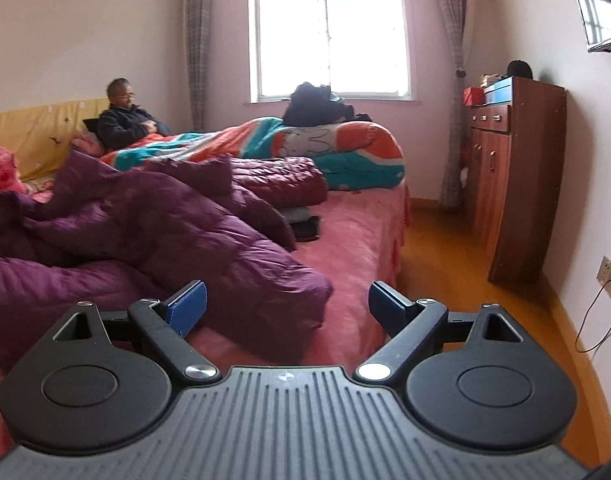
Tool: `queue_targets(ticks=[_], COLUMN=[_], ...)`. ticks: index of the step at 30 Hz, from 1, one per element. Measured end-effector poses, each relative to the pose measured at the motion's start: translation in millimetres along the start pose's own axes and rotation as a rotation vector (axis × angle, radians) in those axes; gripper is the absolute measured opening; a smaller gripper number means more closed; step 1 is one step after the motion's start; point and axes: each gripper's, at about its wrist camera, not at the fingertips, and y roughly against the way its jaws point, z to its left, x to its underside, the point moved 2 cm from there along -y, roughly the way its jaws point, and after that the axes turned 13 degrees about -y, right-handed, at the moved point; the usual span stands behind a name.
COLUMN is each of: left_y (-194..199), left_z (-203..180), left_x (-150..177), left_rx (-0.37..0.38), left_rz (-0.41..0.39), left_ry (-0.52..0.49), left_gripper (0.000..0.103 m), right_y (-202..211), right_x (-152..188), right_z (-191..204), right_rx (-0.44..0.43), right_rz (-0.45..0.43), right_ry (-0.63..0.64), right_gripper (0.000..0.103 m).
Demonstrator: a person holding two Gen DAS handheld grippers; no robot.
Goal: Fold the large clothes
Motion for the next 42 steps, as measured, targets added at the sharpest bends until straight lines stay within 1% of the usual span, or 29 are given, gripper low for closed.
queue_targets(ticks=[2, 4, 5, 7, 10, 11, 14, 16, 17, 18, 20, 21, 23, 24, 27, 29, 31, 38, 41, 42], left_y=[-14, -28, -34, -49, -71, -77, -93, -104, -111, -116, -129, -135, -144, -148, -159, -166, -169, -180, -182, -181], left_z=[-7, -15, -20, -34, -63, -76, -108, -123, -133, -140, -157, -165, -179, -183, -187, -190, -195, -201, -205, -205], left_x=[-3, -8, -9, -12, -14, -14, -13, -12, -10, -9, -3, 0, 9, 11, 14, 18, 20, 14, 15, 14], left_rx=[0.019, 0.059, 0.069, 0.072, 0.08, 0.085, 0.084, 0.092, 0.086, 0.075, 0.036, 0.01, -0.064, -0.082, -0.087, -0.106, -0.107, -0.112, -0.107, -0.103], left_rz=[0.016, 0.015, 0.013, 0.008, 0.008, -0.004, -0.028, -0.031, -0.029, -0.026, -0.014, -0.011, -0.026, -0.029, -0.017, -0.027, -0.048, -0.111, -0.126, -0.126], left_ry=[0.017, 0.051, 0.054, 0.023, -0.076, -0.132, -0.272, -0.332, -0.384, -0.431, -0.561, -0.634, -0.792, -0.843, -0.905, -0.983, -1.062, -1.178, -1.226, -1.233], left_gripper=[0.102, 0.102, 0.102, 0.102, 0.102, 0.102, 0.102, 0.098, 0.098, 0.098, 0.096, 0.093, 0.093, 0.092, 0.092, 0.092, 0.092, 0.092, 0.081, 0.071], right_y=[-10, -22, -29, -38, -49, -52, -57, -60, -61, -62, -62, -62, -65, -66, -73, -75, -71, -82, -87, -88], right_x=[2, 2, 0, -5, -8, -9, -9, -8, -7, -5, -1, 0, 3, 3, 4, 4, 5, 7, 7, 7], right_z=[-5, -13, -20, -32, -54, -62, -84, -97, -103, -106, -113, -116, -122, -121, -124, -128, -130, -133, -134, -133], right_rx=[0.013, 0.036, 0.052, 0.082, 0.149, 0.172, 0.212, 0.235, 0.24, 0.244, 0.248, 0.249, 0.252, 0.249, 0.239, 0.235, 0.226, 0.211, 0.215, 0.216], right_rz=[-0.007, -0.007, -0.006, -0.015, -0.014, -0.012, 0.005, 0.03, 0.044, 0.058, 0.083, 0.092, 0.109, 0.119, 0.148, 0.159, 0.165, 0.189, 0.194, 0.198], right_ry=[-0.011, -0.029, -0.045, -0.099, -0.185, -0.213, -0.294, -0.355, -0.385, -0.41, -0.458, -0.479, -0.511, -0.529, -0.571, -0.592, -0.605, -0.64, -0.645, -0.645], right_gripper=[0.103, 0.103, 0.103, 0.103, 0.103, 0.103, 0.103, 0.103, 0.103, 0.103, 0.103, 0.103, 0.103, 0.103, 0.103, 0.103, 0.103, 0.103, 0.103, 0.103])
